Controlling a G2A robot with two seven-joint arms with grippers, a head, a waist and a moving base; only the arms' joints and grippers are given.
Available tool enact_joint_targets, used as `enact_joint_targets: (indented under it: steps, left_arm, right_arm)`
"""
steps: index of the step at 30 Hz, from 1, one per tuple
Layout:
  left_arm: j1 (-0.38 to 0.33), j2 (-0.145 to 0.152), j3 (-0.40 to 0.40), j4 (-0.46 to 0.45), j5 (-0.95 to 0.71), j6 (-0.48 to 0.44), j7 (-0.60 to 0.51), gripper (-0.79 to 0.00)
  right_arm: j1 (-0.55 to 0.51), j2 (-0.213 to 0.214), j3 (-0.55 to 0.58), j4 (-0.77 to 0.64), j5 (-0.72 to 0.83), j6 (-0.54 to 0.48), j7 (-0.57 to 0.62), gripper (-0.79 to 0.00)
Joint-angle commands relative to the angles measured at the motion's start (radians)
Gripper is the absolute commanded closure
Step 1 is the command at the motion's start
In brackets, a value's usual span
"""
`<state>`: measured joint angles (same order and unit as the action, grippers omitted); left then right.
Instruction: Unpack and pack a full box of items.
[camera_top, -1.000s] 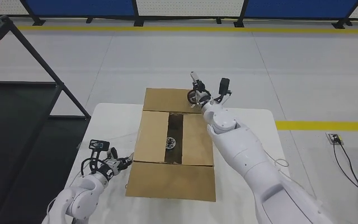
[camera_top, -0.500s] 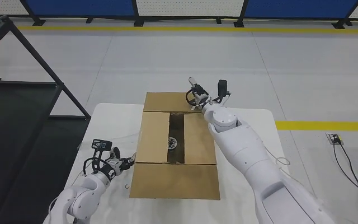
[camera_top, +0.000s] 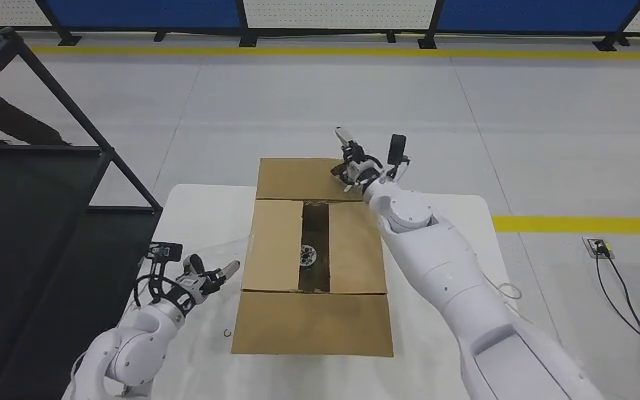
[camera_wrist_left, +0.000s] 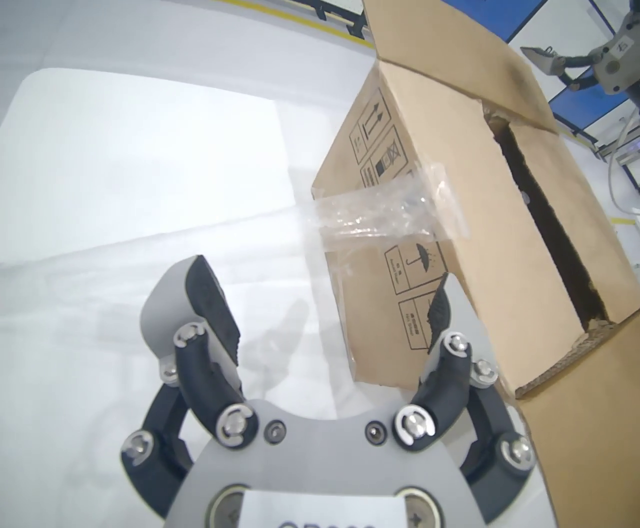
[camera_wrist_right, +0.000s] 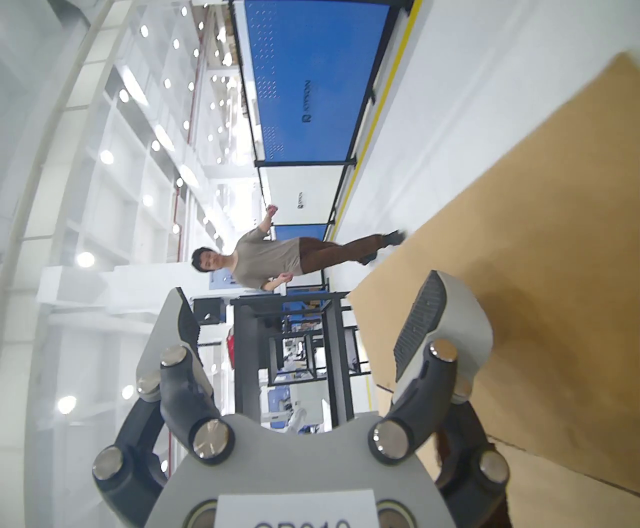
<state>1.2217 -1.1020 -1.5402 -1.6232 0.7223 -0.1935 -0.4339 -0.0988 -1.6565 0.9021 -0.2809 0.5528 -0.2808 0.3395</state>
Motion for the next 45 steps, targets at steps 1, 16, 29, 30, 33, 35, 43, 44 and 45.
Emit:
enact_joint_targets:
  steps: [1,16,29,30,33,35,43,44,45]
  left_arm:
    - [0.0,0.002,-0.018,-0.002,-0.023,-0.003,-0.006,-0.785]
    - [0.007,0.007,-0.055,-0.009,-0.05,-0.013,-0.021,-0.785]
    - [0.001,0.006,-0.051,0.01,-0.054,0.036,-0.002,-0.785]
    - [-0.001,0.006,-0.052,0.011,-0.055,0.037,-0.004,-0.785]
    - [-0.002,0.006,-0.052,0.012,-0.055,0.037,-0.005,-0.785]
    - [-0.002,0.006,-0.052,0.012,-0.055,0.037,-0.005,-0.785]
    - [0.006,0.005,-0.055,0.008,-0.065,0.039,0.009,-0.785]
    - [0.007,0.005,-0.058,0.008,-0.07,0.041,0.01,-0.785]
    - [0.006,0.006,-0.06,0.008,-0.072,0.041,0.01,-0.785]
  right_arm:
    - [-0.008,0.008,0.015,-0.019,0.013,-0.028,0.1,-0.785]
    - [-0.024,0.038,0.038,-0.081,0.006,0.007,0.401,-0.785]
    - [-0.084,0.063,-0.021,-0.207,-0.206,0.115,0.599,-0.785]
    - [-0.08,0.066,-0.023,-0.208,-0.223,0.138,0.605,-0.785]
    - [-0.079,0.066,-0.023,-0.209,-0.226,0.145,0.602,-0.785]
    - [-0.079,0.066,-0.023,-0.209,-0.226,0.145,0.602,-0.785]
    - [-0.108,0.076,-0.029,-0.251,-0.293,0.193,0.562,-0.785]
    - [-0.111,0.078,-0.031,-0.257,-0.305,0.201,0.557,-0.785]
    - [-0.113,0.079,-0.032,-0.261,-0.318,0.207,0.554,-0.785]
